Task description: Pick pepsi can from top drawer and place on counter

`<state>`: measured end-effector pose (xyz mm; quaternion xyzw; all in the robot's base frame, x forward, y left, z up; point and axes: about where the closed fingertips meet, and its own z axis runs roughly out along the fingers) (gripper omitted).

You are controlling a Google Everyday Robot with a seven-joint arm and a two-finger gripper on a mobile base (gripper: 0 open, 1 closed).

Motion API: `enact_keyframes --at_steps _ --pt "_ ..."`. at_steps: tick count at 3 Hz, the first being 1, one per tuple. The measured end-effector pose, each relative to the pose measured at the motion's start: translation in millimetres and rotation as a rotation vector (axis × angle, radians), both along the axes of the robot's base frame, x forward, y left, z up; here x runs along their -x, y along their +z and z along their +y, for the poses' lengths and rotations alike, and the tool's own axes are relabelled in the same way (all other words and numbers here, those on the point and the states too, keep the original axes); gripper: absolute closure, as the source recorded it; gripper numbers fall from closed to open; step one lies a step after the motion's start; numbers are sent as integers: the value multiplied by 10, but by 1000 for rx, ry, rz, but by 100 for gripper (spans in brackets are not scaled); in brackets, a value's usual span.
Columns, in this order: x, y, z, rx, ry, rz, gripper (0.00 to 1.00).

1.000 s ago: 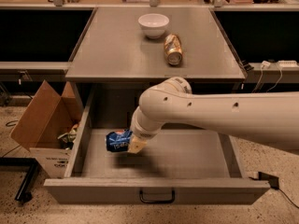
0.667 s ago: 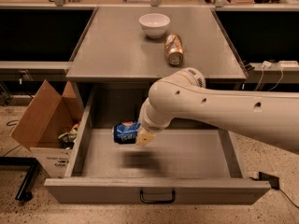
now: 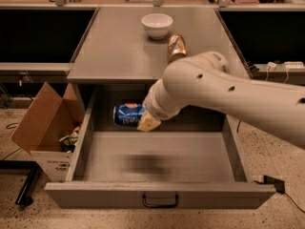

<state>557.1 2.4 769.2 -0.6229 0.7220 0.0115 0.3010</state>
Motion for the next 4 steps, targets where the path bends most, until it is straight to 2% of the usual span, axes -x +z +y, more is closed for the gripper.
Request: enact_keyframes --at_steps 1,2,3,4 --pt "-102 613 -26 -64 -43 -71 100" --pt "-450 1052 -47 -171 -107 -108 100" --pt "-450 1052 -47 -171 -107 -108 100" --pt "-692 1108 180 -208 -121 -101 100"
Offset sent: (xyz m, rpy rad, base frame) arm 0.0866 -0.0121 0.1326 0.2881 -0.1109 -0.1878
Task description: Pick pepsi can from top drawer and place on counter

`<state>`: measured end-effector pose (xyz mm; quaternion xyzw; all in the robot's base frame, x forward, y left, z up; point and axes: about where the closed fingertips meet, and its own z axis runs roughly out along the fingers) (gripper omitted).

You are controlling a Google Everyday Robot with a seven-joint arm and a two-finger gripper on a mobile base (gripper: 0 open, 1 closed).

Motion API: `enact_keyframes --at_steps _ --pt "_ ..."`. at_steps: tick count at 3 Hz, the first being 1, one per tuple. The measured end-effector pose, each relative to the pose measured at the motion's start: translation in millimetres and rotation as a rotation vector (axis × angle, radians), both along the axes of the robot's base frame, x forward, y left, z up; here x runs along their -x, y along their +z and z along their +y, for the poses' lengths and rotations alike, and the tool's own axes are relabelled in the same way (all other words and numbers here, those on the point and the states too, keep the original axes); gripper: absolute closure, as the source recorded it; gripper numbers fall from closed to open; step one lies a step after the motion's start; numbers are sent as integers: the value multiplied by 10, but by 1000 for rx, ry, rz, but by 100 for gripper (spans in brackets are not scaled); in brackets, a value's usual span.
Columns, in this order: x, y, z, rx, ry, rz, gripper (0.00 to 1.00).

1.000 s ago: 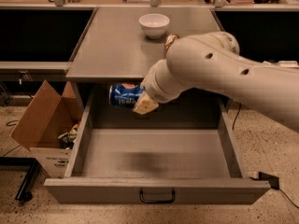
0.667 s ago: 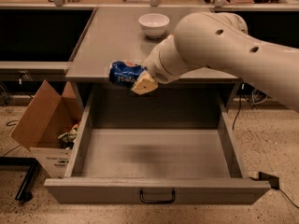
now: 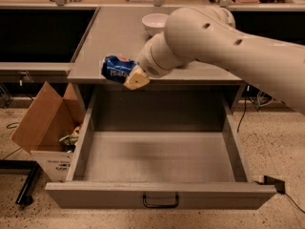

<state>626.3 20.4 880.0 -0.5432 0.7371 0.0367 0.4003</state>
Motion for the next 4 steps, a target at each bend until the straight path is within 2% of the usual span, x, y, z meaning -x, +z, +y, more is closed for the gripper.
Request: enact_keyframes --at_steps 1,2,3,4 --pt "-365 110 298 -42 -11 -4 100" --pt "-727 128 502 -102 -50 29 100" --pt "-1098 6 574 -178 -121 98 100" --pt "-1400 -187 599 -199 -181 182 85"
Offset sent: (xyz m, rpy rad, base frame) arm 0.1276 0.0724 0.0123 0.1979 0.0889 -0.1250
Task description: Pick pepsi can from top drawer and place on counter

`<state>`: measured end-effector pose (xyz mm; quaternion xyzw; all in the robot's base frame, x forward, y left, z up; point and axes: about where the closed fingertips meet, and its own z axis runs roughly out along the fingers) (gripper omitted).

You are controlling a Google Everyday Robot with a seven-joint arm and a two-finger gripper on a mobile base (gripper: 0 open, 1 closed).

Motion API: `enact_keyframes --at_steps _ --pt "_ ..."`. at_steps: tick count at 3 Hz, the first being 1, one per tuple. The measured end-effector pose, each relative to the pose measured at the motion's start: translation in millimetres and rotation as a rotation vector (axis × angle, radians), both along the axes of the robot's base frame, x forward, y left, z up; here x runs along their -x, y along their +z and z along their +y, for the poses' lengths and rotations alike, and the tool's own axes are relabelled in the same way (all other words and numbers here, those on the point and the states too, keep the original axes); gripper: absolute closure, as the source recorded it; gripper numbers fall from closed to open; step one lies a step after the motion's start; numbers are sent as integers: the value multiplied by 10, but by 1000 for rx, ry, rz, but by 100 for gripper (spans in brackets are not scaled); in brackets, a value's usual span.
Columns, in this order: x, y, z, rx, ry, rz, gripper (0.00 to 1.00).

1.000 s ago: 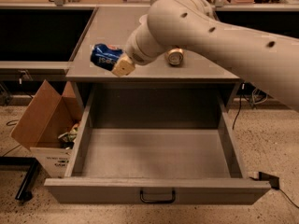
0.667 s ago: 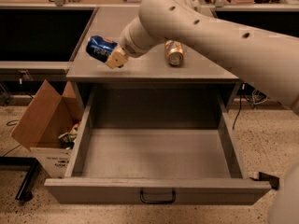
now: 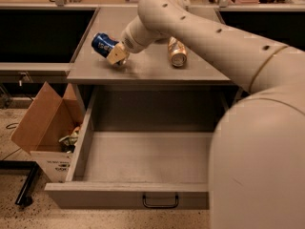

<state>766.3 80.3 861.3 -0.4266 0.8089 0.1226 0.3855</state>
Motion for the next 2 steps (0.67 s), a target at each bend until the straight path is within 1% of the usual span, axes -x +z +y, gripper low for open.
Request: enact_keyframes --at_steps 1,2 --pt "-192 -150 -8 6 -29 75 62" --pt "-214 -125 -8 7 -32 84 39"
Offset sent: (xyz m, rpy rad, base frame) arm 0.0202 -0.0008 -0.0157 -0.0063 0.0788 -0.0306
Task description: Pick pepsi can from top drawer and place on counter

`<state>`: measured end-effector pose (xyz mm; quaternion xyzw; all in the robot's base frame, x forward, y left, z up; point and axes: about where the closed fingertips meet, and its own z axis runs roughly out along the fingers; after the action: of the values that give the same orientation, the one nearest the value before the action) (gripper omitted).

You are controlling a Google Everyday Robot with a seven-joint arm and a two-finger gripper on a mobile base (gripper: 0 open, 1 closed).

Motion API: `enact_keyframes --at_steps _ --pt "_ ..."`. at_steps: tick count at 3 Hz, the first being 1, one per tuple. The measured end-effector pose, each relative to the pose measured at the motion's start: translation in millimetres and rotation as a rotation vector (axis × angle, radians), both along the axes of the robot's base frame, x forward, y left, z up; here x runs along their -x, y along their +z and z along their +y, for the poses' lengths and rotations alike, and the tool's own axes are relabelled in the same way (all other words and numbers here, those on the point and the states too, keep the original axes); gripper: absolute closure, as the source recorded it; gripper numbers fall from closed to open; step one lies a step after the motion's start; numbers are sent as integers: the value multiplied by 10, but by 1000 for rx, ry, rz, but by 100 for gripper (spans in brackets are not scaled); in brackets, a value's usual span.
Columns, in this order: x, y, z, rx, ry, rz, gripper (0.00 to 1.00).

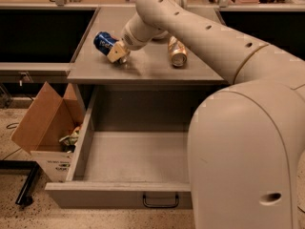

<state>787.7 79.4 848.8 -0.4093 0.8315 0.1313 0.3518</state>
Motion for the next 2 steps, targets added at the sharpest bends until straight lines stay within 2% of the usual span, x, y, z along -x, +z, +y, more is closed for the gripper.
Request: enact_keyframes --at_steps 1,2 --pt "0 0 0 0 0 0 15" --pt "0 -1 1 0 0 0 0"
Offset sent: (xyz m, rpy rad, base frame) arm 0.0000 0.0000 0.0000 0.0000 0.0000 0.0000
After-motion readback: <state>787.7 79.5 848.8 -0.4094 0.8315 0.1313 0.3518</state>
